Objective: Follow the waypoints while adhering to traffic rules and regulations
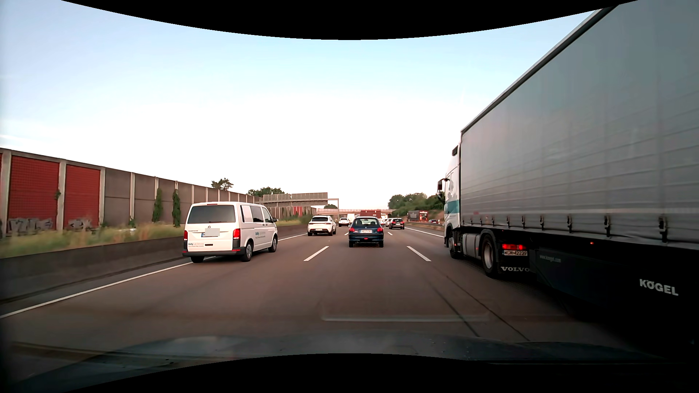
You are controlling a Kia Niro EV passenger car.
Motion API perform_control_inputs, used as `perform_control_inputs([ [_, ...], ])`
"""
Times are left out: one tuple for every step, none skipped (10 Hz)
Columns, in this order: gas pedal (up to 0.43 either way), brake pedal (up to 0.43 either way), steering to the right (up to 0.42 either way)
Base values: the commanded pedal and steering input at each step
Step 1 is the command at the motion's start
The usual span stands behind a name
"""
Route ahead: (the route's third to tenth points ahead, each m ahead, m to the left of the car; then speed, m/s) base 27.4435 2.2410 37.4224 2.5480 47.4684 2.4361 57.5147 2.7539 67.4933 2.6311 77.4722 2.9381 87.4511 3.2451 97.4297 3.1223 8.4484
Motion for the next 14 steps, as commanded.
perform_control_inputs([
  [0.000, 0.000, -0.004],
  [0.000, 0.000, -0.004],
  [0.000, 0.000, -0.004],
  [0.000, 0.000, -0.004],
  [0.000, 0.000, -0.004],
  [0.000, 0.000, -0.004],
  [0.000, 0.000, -0.004],
  [0.000, 0.000, -0.005],
  [0.000, 0.000, -0.004],
  [0.000, 0.000, -0.005],
  [0.000, 0.000, -0.005],
  [0.000, 0.000, -0.004],
  [0.000, 0.000, -0.005],
  [0.000, 0.000, -0.005],
])
